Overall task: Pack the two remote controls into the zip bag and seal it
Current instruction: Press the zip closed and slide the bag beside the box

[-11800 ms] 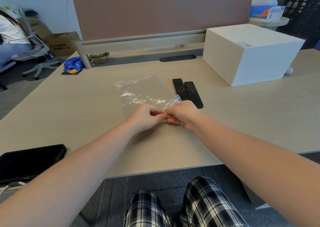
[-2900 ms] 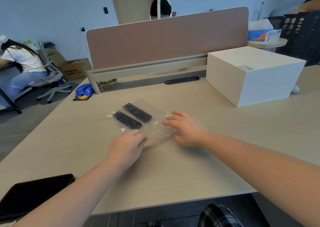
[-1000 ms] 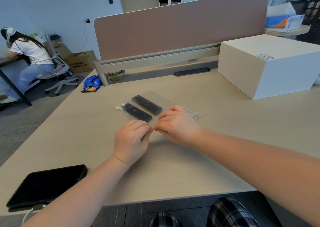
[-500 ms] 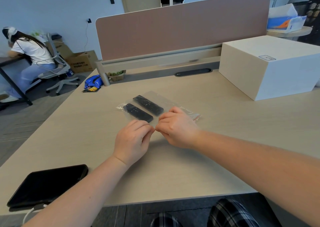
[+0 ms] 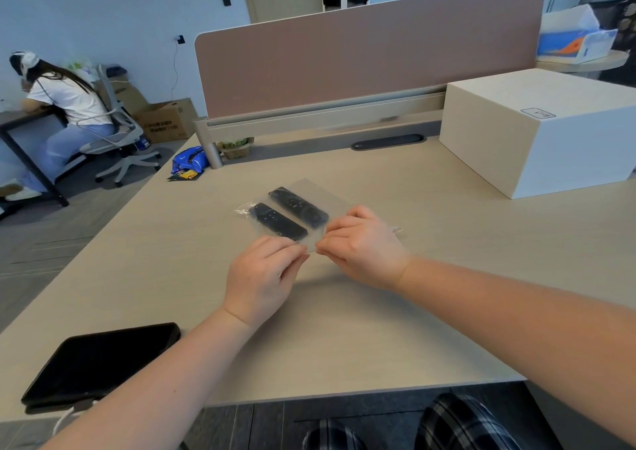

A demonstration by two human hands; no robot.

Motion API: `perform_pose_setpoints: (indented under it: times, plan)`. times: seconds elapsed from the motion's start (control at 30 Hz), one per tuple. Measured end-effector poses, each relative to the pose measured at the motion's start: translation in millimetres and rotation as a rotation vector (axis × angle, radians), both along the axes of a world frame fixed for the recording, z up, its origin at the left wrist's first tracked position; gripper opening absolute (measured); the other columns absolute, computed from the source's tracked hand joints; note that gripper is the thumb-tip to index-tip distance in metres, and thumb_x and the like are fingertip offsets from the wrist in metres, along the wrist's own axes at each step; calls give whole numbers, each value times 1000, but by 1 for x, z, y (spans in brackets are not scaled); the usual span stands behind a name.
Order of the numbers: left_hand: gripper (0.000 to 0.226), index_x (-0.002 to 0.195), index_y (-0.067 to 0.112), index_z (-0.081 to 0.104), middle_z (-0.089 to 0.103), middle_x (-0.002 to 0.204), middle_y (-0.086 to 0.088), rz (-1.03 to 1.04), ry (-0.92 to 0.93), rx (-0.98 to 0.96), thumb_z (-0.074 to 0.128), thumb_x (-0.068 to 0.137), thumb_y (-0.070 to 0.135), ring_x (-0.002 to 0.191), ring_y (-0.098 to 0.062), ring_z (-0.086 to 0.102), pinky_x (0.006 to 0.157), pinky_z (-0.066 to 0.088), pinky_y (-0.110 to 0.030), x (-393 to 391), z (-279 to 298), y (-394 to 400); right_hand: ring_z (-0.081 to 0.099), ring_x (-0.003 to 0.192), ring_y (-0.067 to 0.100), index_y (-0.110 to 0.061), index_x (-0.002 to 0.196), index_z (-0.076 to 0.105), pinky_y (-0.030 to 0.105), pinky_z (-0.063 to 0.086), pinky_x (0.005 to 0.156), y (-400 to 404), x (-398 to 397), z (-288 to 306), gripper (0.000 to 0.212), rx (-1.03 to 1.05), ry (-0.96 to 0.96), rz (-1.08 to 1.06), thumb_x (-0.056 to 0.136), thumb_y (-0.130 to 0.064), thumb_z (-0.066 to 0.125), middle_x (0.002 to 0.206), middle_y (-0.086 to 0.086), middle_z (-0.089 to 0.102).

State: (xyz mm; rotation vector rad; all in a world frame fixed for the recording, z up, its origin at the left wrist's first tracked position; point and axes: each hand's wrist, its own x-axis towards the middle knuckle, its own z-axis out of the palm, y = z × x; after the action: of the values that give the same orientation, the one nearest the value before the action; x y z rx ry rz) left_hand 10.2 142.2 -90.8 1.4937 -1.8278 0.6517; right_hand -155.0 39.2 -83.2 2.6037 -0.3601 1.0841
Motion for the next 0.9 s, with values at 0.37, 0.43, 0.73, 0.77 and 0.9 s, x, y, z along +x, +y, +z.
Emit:
perform_pose_setpoints:
  times: [0.37, 0.43, 0.73, 0.77, 0.9]
  plan:
    - [4, 75, 17, 73, 74, 75, 3, -24, -6, -15, 71, 78, 18, 67, -19, 66, 56, 51, -30, 1, 0, -1, 68, 67, 16, -23, 65, 73, 29, 33, 66, 0, 0, 2, 25, 86, 26, 44, 82, -25, 55, 60, -8, 73]
    - [5, 75, 18, 73, 74, 75, 4, -12, -8, -18, 70, 78, 19, 69, -17, 65, 57, 49, -28, 0, 1, -1, 68, 66, 16, -22, 63, 73, 29, 33, 66, 0, 1, 2, 23, 85, 20, 52, 81, -23, 58, 59, -8, 72]
    - [9, 75, 16, 71, 73, 75, 3, 13, 2, -5, 64, 81, 17, 70, -18, 63, 57, 48, -29, -3, 0, -1, 66, 67, 19, -19, 60, 69, 27, 48, 60, 2, 4, 1, 16, 135, 9, 42, 76, -15, 67, 57, -6, 68]
    - [10, 75, 15, 70, 72, 75, 2, 10, 4, -2, 63, 82, 17, 72, -17, 61, 58, 47, -29, -3, -1, -1, 67, 67, 19, -19, 60, 69, 28, 49, 59, 2, 5, 1, 16, 144, 16, 42, 76, -16, 66, 57, -6, 69]
    - [8, 76, 16, 70, 72, 76, 2, -7, 13, 2, 65, 81, 15, 73, -17, 61, 60, 46, -26, -1, -3, -1, 67, 66, 17, -22, 60, 70, 26, 43, 60, 1, 6, 1, 16, 138, 38, 24, 75, -19, 66, 56, -6, 69]
